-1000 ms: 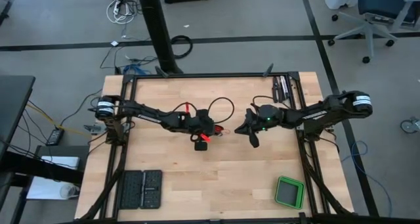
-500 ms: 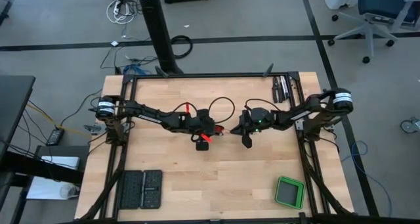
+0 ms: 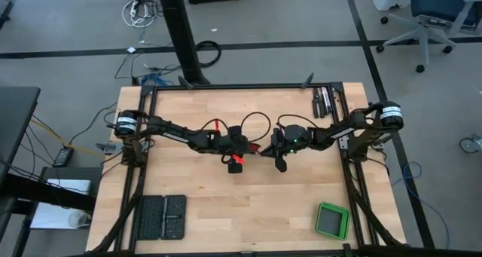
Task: Coil cords
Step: Uncoil the red wire cable from the black spool
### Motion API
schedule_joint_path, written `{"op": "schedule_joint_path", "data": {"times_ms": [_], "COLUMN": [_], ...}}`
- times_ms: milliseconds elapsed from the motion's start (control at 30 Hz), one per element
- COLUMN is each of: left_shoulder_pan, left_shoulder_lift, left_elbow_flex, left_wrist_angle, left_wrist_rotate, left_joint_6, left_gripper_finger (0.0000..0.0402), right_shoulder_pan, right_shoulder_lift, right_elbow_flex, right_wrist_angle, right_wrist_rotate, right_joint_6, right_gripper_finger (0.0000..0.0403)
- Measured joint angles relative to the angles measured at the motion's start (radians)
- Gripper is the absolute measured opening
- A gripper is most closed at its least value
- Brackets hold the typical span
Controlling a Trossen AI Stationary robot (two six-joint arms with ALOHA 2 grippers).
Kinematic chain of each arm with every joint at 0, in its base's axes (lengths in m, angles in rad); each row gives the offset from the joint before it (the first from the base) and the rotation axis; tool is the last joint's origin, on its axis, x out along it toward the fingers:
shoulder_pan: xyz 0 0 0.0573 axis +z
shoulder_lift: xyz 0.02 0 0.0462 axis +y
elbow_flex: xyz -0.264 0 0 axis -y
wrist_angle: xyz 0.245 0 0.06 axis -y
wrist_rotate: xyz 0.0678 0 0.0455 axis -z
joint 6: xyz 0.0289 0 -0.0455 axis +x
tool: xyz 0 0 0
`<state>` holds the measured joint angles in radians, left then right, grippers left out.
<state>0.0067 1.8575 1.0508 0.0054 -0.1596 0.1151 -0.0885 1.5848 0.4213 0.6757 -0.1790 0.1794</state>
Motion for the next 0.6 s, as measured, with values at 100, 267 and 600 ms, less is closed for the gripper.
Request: {"op": "schedule_joint_path", "data": {"times_ms": [100,267,600], "left_shoulder_pan": [0.0,-0.009,-0.053], "left_shoulder_lift": [0.0,0.0,-0.066], "left_elbow_flex": [0.001,0.002,-0.001], "left_wrist_angle": [-0.013,-0.024,-0.128], "left_wrist_rotate": [0.0,0.006,0.017], "left_joint_6": [-0.038,-0.095,-0.028], "left_gripper_finger": [0.0004,0.0002,0.0], "right_shoulder_pan": [0.009,0.018,0.051], "right_shoulder_lift": [0.0,0.0,-0.001], "right_elbow_flex": [0.0,0.0,0.0], "right_wrist_angle": [-0.004,0.003,-0.038], "right_wrist_rotate": [0.001,0.011,0.082], "right_joint_6": [-0.005,0.042,0.105], "right_gripper_finger": [0.0025,0.0025,0.0025]}}
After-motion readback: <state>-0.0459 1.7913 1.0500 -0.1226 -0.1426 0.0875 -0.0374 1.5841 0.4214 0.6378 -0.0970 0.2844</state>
